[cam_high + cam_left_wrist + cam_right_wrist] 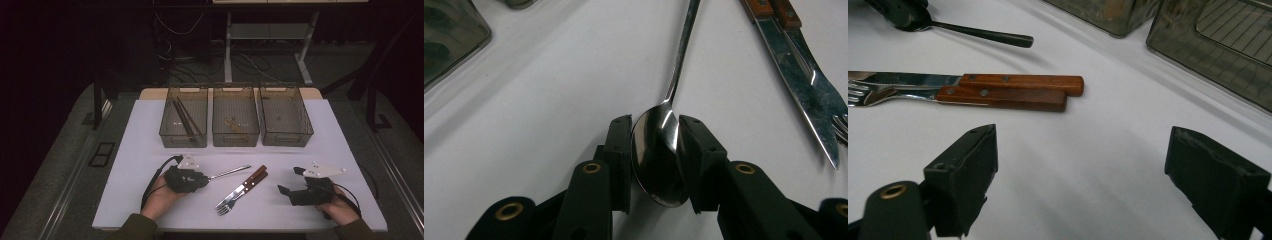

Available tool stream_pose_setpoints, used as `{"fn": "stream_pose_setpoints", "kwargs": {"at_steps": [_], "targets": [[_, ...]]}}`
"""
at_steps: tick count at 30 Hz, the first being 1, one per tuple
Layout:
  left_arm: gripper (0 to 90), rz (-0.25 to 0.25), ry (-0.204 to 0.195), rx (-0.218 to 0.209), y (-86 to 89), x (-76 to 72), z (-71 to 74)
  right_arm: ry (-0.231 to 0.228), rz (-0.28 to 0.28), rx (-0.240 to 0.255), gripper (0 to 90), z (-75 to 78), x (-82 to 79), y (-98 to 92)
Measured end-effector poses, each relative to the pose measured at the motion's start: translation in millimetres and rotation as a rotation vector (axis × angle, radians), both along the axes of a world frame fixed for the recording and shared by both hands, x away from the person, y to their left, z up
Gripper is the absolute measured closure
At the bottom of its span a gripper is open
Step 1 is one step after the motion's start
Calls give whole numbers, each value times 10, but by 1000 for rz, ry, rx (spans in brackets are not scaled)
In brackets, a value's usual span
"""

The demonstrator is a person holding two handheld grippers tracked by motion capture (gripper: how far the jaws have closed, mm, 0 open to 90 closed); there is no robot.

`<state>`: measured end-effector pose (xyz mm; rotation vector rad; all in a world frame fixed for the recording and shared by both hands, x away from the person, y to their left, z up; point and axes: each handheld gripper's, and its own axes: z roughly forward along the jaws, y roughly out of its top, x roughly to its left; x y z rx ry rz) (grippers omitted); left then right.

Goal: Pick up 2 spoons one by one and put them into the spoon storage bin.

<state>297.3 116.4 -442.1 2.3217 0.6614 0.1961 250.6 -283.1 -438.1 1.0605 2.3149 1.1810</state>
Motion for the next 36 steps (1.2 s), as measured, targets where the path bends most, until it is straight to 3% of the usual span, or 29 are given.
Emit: {"fn": "stream_pose_setpoints", "kwargs": {"at_steps": [10, 20, 29, 36], "targets": [[757, -25, -28, 14, -18, -42, 48, 0, 1, 0, 140, 0, -1, 1], [820, -33, -12, 2, -34, -53, 71, -4, 2, -1, 140, 0, 1, 0], [853, 13, 9, -24, -36, -57, 76, -3, 2, 1, 139, 4, -2, -1], [864, 28, -18, -30, -24, -63, 102, -3, 2, 1, 140, 5, -3, -3]]}}
